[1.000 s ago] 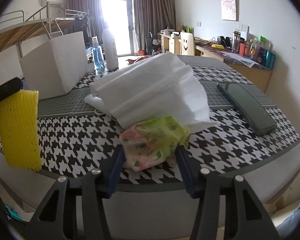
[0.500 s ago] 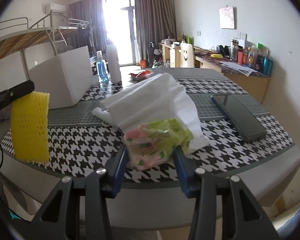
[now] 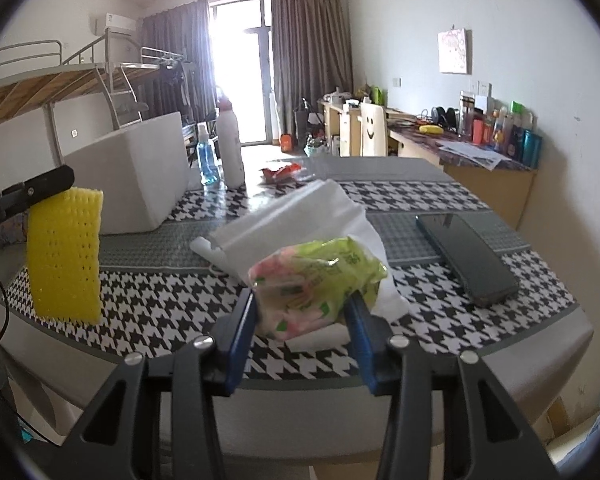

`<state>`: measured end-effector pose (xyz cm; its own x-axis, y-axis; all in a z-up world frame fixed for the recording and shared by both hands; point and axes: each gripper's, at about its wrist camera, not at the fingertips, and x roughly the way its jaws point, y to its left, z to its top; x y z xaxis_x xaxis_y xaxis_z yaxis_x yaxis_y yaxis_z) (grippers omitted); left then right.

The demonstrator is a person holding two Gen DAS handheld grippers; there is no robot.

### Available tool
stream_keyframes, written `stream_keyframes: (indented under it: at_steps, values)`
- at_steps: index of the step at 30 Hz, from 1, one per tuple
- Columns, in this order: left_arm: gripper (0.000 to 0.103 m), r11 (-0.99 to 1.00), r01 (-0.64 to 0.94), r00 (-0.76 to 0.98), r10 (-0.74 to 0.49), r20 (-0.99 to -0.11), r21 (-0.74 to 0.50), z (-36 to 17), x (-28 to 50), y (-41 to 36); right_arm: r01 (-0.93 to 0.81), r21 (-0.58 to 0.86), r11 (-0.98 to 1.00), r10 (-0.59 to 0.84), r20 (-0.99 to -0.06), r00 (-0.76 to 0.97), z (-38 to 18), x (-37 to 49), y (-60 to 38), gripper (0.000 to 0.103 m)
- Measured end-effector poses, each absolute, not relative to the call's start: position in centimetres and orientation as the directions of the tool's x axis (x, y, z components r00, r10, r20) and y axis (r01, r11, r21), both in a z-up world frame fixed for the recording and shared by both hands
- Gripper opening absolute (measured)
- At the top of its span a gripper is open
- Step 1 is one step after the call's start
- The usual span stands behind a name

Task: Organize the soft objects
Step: 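Grasp the floral tissue pack with the right gripper and lift it, then carry the mesh and tissue pack in both grippers to the white foam box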

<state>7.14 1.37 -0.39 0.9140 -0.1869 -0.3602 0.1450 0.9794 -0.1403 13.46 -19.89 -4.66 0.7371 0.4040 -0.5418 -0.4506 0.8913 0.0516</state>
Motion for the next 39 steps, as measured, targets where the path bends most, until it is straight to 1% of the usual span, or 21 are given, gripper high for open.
stream_keyframes:
  at_steps: [8, 15, 39]
  values:
    - [0.01, 0.985, 0.115, 0.922, -0.153, -0.355, -0.125, 0.7, 7.1, 1.9, -0.507, 0.046, 0.861, 0.461, -0.495, 0.737, -2.8, 13.2, -18.3, 0.05]
    - [0.01, 0.99, 0.089, 0.928, -0.123, -0.352, -0.112, 1.8, 7.4, 2.7, -0.556, 0.046, 0.83, 0.508, -0.476, 0.718, -1.6, 13.9, -16.7, 0.05]
    - [0.01, 0.997, 0.014, 0.934, -0.04, -0.354, -0.077, 5.0, 10.9, 4.5, -0.623, 0.059, 0.78, 0.579, -0.447, 0.682, 1.5, 17.1, -13.3, 0.05]
